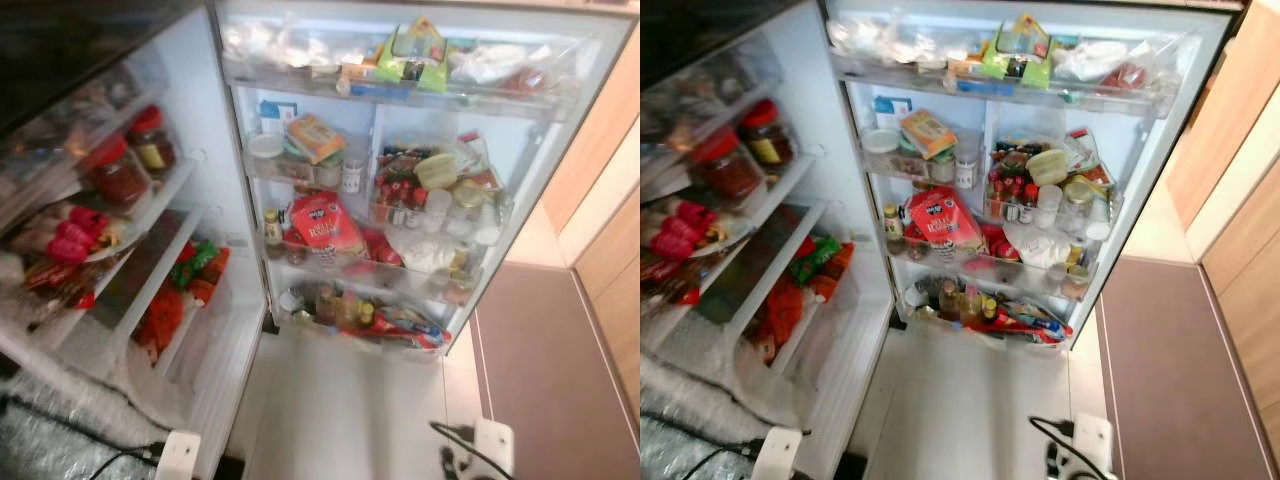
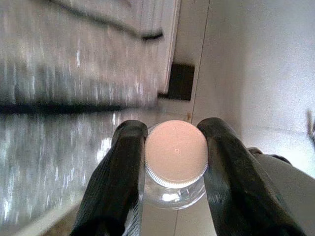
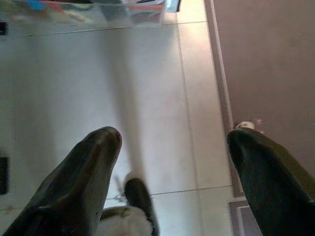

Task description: Restocking fridge

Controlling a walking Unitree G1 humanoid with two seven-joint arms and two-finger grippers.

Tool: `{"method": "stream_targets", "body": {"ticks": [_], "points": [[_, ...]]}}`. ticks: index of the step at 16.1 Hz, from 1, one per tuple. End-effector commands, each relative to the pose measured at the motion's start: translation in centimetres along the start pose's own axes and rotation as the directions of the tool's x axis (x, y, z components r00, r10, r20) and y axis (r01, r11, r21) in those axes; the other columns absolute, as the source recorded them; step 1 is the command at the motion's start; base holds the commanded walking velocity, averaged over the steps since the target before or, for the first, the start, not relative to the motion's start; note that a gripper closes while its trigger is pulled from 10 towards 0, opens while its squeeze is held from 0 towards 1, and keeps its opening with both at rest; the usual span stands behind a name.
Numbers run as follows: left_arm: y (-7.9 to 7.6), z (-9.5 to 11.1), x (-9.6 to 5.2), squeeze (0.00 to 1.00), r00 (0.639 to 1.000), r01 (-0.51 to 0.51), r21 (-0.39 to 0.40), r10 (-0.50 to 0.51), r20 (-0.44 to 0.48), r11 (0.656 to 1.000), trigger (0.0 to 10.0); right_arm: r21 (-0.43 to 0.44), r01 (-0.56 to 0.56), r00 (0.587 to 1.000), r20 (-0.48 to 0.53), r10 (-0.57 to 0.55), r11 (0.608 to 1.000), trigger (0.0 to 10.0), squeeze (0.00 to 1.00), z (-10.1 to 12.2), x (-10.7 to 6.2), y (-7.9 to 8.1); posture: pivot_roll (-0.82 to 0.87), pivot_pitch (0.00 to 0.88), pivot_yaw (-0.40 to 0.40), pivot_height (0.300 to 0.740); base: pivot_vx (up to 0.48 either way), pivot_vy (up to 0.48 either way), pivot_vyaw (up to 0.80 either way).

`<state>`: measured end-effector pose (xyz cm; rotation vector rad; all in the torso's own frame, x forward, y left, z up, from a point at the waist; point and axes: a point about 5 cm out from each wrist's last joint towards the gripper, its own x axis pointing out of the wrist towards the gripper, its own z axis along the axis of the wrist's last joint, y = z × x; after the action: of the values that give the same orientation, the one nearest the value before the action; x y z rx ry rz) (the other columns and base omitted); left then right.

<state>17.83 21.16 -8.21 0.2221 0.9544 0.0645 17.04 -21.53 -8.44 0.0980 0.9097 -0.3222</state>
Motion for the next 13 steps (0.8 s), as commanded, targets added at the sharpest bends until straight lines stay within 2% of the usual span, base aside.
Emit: {"method": "stream_targets", "body": {"ticks": [1,13], "points": [[0.52,-0.93,-0.16,0.0,0.999,-0.009,0.003,0.009,-0.032,1.0,10.0,0.003,-0.014,1.0,-0.008,0.014,1.0,10.0,0.0,-0.08,0.0,0.5,-0.11,0.014,0.029,0.74,0.24,0.0,0.0],[0.56,-0.94,-0.16,0.0,0.999,-0.001,0.008,0.002,-0.034,1.0,10.0,0.001,-0.015,1.0,0.003,0.015,1.0,10.0,0.0,-0.02,-0.02,0.61,-0.11,0.035,0.031,0.74,0.242,0.0,0.0]]}}
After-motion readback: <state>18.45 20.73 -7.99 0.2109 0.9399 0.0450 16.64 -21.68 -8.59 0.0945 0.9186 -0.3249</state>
